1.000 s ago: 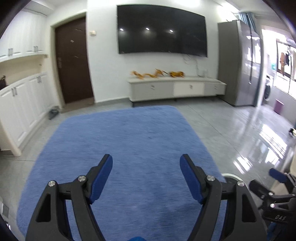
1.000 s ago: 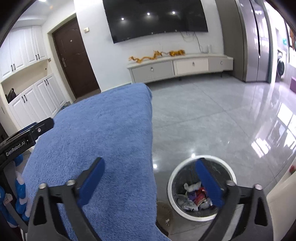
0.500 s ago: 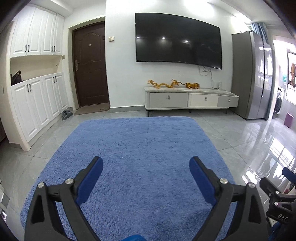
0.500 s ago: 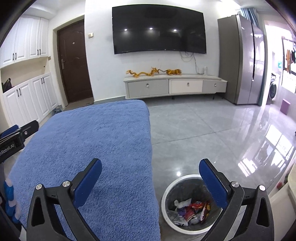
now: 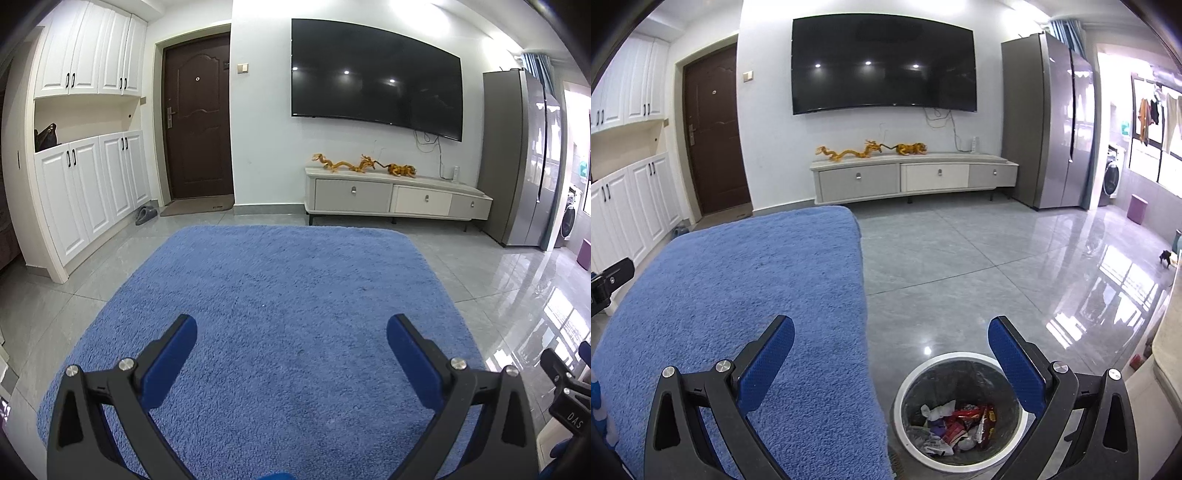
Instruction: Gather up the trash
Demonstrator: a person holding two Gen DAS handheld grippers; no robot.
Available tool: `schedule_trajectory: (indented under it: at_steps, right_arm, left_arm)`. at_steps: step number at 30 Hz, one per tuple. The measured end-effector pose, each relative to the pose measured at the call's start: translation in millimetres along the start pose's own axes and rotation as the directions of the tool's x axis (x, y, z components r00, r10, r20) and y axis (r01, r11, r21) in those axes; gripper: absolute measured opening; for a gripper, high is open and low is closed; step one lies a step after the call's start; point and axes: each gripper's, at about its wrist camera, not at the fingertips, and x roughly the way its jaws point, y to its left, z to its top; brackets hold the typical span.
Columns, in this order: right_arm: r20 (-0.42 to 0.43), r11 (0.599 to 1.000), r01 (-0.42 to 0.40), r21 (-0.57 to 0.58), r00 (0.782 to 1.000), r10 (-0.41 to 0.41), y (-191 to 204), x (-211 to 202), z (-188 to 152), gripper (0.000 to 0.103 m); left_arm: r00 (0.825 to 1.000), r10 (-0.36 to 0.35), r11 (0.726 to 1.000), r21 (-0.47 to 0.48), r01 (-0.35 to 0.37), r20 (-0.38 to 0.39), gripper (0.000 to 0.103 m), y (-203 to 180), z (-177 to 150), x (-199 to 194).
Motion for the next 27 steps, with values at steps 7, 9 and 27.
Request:
schedule_trajectory:
  at_steps: [7,9,27]
  right_arm:
    - [0.002,0.999,0.029,0.028,1.0,-0.03,-9.8,3.3,-0.3,0.103]
    - [-0.003,0.999,0.032,0.033,0.999,-0.032,-12.1,4.8,0.4,0.103]
    - [-0.016,0.998,0.048,0.04,0.999,-0.047,-15.6,9.7,-2.5,0.103]
  left_arm:
    - [1.0,0.01,1.0,0.0,-0.01,0.003,0.103,1.2,1.2,1.8]
    - [1.0,0.014,1.0,0.003,-0.014,0.004,0.103,1.6,1.2,1.8]
    - [0.999,0.03,0.999,0.016,-0.03,0.017,0.103,0.2,-2.9,0.5]
